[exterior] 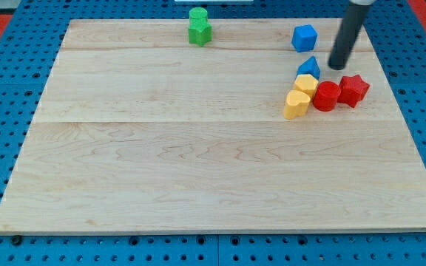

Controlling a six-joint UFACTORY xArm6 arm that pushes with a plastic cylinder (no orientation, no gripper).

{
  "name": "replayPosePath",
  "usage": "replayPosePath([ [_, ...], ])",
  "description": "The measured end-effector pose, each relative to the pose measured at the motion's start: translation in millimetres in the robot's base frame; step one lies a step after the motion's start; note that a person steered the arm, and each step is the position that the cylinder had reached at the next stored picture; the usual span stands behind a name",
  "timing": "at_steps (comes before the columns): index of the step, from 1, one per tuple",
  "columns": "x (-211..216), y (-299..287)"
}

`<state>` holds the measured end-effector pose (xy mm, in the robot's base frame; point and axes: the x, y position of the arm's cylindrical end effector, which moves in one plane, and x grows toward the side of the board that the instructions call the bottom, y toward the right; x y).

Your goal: Move the blue triangle into the blue cube

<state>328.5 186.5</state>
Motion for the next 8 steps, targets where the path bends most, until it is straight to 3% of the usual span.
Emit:
replayPosePath([
  [1,44.7,-21.9],
  [2,58.8,-63.8],
  [3,25.8,-74.8],
  [4,10.0,-45.7],
  [5,22.7,-70.6],
  [6,23.3,-15.3],
  [8,15.5,-18.4],
])
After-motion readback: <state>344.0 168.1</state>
